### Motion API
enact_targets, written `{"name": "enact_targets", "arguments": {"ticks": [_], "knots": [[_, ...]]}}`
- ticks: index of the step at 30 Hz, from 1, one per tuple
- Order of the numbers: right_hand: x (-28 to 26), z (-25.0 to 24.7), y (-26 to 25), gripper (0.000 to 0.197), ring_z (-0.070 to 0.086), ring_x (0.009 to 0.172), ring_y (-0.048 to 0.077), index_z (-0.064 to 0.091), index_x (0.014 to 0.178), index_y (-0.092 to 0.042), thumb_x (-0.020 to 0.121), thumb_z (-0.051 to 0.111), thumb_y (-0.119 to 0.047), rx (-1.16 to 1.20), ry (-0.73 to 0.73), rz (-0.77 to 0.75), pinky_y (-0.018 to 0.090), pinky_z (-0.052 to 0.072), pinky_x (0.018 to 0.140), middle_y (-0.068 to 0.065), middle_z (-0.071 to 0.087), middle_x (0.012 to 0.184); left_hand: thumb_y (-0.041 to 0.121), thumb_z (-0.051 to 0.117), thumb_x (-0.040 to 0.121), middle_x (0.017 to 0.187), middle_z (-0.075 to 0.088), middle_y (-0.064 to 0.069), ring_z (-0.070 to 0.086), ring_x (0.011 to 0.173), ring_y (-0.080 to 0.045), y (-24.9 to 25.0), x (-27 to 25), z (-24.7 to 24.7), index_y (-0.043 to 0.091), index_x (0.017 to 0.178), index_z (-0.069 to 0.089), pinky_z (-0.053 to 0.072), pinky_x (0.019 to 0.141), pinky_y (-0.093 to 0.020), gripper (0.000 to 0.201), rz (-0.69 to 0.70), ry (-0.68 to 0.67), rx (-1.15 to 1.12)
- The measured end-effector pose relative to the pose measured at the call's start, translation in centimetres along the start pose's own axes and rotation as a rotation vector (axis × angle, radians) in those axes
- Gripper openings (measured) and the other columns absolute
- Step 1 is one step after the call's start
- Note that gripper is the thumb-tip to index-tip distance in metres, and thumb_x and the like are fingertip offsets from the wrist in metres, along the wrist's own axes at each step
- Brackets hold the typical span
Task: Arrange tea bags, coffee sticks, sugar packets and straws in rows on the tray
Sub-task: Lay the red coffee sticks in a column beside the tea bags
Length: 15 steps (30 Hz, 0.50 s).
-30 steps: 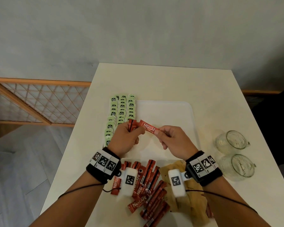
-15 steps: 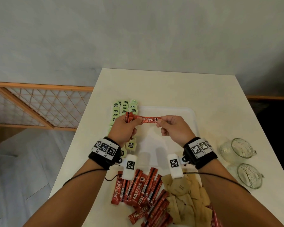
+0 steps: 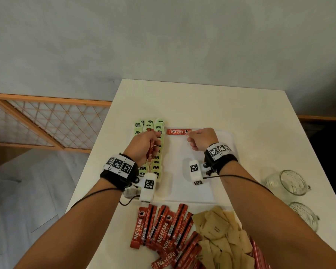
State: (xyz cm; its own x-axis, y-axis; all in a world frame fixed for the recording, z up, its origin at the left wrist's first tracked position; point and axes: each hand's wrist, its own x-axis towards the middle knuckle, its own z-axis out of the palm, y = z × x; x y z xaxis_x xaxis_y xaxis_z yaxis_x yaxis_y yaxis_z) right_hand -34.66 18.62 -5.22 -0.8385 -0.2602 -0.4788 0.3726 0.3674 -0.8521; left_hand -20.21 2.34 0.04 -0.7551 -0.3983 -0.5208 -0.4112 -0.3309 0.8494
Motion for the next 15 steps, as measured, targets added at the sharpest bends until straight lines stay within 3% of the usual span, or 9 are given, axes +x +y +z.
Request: {"name": "enact_targets", "arguments": {"ticks": [4, 7, 10, 15], "knots": [[0.8, 0.5, 0.2, 0.016, 0.061, 0.044, 0.009, 0.069, 0.091, -0.006, 0.096, 0.068, -0.021, -0.084, 0.032, -0.010, 0.022, 0.049, 0.044, 0.006, 0.072, 0.070, -0.001, 0.038, 0.093, 0.079, 0.060, -0.010, 0.056, 0.058, -0.020, -0.5, 0.5, -0.2, 0.003, 0.111, 0.059, 0.042, 0.048, -0.027, 0.029, -0.001, -0.031, -0.052], [1.0, 0.8, 0.3, 0.018, 0.065, 0.047, 0.011, 0.068, 0.090, -0.006, 0.096, 0.069, -0.024, -0.124, 0.067, -0.030, 0.023, 0.052, 0.045, 0.008, 0.074, 0.072, -0.004, 0.043, 0.097, 0.087, 0.067, -0.016, 0.064, 0.068, -0.028, -0.7, 0.6, -0.1, 0.004, 0.115, 0.057, 0.051, 0.054, -0.031, 0.023, 0.017, -0.088, -0.074], [1.1, 0.9, 0.3, 0.023, 0.067, 0.048, 0.012, 0.069, 0.086, -0.006, 0.095, 0.070, -0.027, -0.138, 0.069, -0.038, 0.023, 0.052, 0.045, 0.008, 0.074, 0.070, 0.001, 0.049, 0.101, 0.098, 0.073, -0.017, 0.069, 0.076, -0.031, -0.9, 0.6, -0.1, 0.006, 0.114, 0.058, 0.057, 0.063, -0.036, 0.016, 0.030, -0.148, -0.023], [1.1, 0.9, 0.4, 0.027, 0.069, 0.048, 0.013, 0.069, 0.086, -0.002, 0.094, 0.073, -0.028, -0.140, 0.072, -0.032, 0.023, 0.053, 0.045, 0.009, 0.073, 0.069, 0.010, 0.049, 0.104, 0.104, 0.073, -0.019, 0.071, 0.078, -0.030, -1.5, 0.6, -0.4, 0.002, 0.112, 0.060, 0.061, 0.064, -0.036, 0.016, 0.051, -0.163, 0.028]]}}
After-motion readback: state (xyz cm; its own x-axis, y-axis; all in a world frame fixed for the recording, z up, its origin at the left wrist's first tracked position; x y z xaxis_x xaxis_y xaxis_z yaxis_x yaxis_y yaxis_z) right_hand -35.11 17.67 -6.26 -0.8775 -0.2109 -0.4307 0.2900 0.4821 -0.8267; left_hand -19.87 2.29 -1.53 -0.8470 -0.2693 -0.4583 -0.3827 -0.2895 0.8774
